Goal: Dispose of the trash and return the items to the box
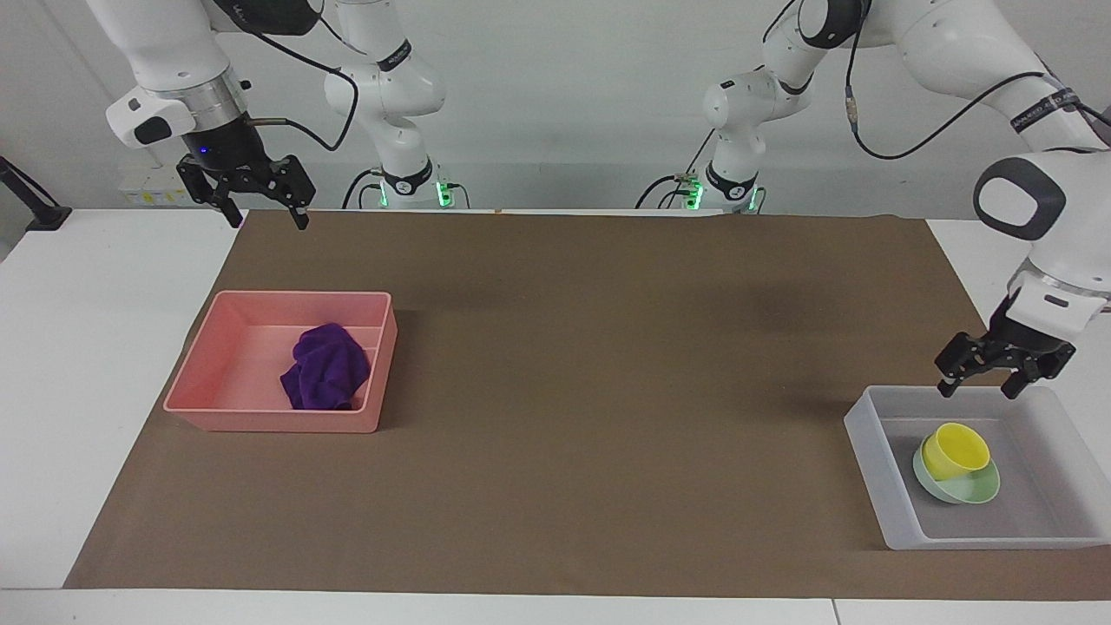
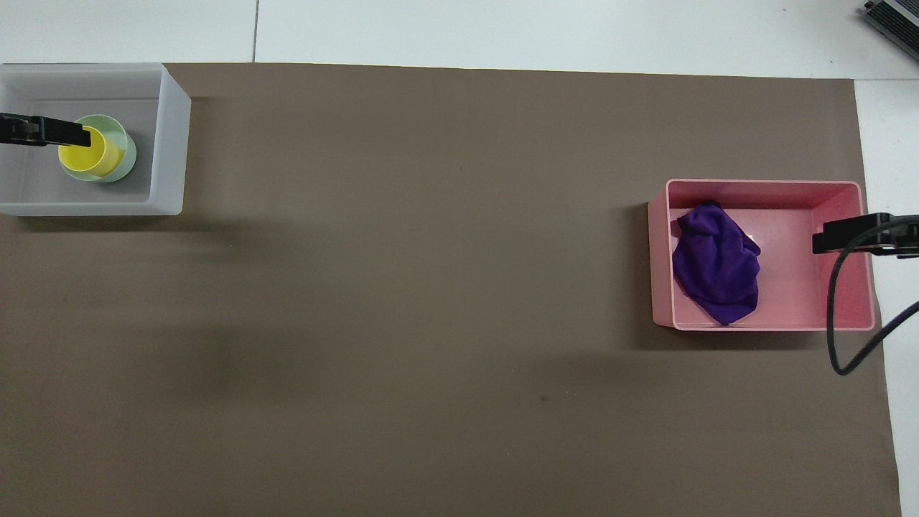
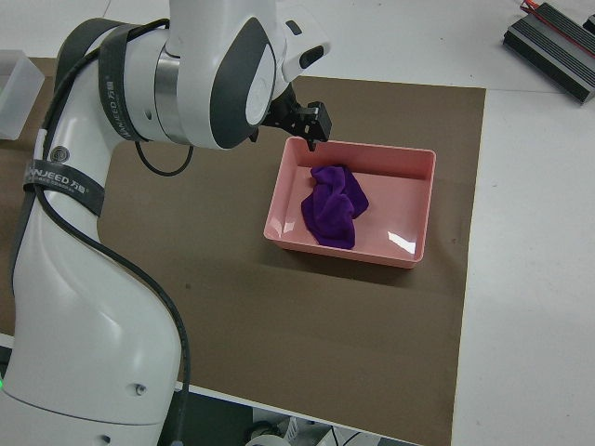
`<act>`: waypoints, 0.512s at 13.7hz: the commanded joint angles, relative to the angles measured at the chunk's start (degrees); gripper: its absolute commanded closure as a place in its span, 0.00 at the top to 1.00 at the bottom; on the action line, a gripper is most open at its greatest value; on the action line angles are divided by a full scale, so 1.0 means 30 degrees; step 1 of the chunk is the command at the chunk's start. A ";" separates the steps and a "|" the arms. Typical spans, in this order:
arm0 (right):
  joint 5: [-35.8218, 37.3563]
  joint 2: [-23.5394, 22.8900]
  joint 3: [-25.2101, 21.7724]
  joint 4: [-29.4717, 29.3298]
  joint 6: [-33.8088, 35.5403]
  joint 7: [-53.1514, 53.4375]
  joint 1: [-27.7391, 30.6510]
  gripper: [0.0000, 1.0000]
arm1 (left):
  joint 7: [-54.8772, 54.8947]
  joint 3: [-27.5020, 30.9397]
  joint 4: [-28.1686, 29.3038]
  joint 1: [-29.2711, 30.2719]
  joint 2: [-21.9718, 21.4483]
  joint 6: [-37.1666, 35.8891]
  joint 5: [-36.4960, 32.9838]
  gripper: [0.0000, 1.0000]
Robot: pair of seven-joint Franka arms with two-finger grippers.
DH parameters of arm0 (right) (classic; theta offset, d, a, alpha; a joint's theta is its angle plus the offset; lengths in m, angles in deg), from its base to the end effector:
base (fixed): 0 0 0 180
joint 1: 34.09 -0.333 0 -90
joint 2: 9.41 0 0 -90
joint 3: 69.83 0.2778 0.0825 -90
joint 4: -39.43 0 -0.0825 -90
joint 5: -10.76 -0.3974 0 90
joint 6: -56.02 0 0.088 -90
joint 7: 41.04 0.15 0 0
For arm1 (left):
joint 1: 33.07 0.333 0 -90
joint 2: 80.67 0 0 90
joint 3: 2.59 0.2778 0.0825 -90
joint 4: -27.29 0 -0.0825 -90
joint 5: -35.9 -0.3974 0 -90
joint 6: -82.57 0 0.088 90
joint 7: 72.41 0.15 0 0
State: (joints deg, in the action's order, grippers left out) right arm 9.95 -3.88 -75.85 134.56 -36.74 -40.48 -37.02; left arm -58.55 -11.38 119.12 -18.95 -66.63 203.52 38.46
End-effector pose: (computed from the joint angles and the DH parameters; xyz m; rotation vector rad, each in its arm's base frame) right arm 0.5476 -0.0295 0.5575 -3.1158 0.0994 -0.0860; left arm 0.6728 0.0658 0.4333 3.0746 -0.1871 0.4262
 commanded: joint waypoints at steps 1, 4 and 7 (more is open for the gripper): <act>0.0272 0.0411 0.0162 0.0891 -0.0104 0.0254 0.0011 1.00 | -0.0689 0.0263 0.3253 -0.1332 -0.3560 -0.0616 0.0026 1.00; 0.0653 0.0178 0.0249 0.0895 -0.0544 0.0254 -0.0077 1.00 | -0.2096 0.0263 0.3286 -0.2855 -0.4795 -0.2724 -0.0033 1.00; 0.0770 0.0236 0.0338 0.1188 -0.0926 0.0254 -0.0165 1.00 | -0.3123 0.0147 0.3257 -0.4145 -0.5470 -0.4306 -0.0789 1.00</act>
State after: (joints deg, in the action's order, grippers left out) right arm 10.79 -3.98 -75.42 136.44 -37.74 -40.48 -37.51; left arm -65.90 -11.59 126.96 -28.91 -80.77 192.72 38.12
